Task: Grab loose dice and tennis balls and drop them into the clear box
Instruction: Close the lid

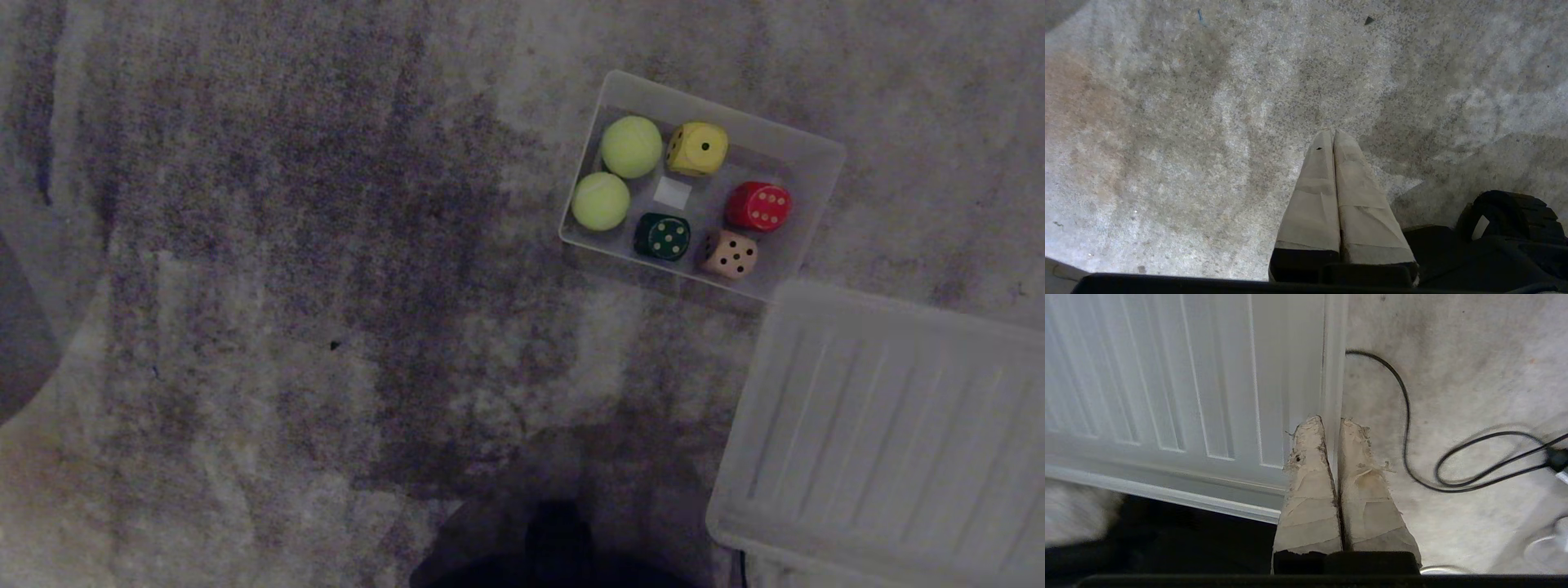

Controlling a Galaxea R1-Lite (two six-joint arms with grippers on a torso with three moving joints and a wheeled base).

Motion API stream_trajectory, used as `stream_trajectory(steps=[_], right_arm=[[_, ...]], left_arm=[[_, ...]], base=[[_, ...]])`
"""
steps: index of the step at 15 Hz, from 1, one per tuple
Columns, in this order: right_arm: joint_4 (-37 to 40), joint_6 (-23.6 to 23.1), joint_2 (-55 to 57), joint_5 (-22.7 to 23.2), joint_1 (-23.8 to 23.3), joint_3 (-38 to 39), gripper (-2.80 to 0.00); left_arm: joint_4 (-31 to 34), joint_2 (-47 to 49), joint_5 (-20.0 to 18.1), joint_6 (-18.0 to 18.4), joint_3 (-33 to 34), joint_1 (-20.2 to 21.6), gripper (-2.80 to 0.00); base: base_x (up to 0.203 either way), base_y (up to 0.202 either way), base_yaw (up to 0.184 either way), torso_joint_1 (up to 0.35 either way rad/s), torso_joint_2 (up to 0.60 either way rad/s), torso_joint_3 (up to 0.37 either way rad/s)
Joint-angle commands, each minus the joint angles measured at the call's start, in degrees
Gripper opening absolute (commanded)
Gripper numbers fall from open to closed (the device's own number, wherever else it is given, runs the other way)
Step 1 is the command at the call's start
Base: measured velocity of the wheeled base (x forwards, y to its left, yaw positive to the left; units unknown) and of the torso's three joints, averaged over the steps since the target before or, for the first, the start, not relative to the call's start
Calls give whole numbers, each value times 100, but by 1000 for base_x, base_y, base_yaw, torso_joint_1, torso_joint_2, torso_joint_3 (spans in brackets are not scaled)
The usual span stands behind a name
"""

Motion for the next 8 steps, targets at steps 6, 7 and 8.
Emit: stream_trajectory(steps=[6, 7, 8], right_arm=[[-2891, 965, 3950, -30, 38, -291, -280], [-3450, 1017, 4448, -29, 66, -307, -280], [-3982, 1057, 4917, -29, 133, -336, -280]], left_arm=[[-2, 6, 4, -6, 9, 1, -280], [-2, 6, 4, -6, 9, -2, -280], [-2, 6, 4, -6, 9, 4, -280]], base=[[0, 0, 0, 0, 0, 0], [0, 0, 0, 0, 0, 0], [0, 0, 0, 0, 0, 0]])
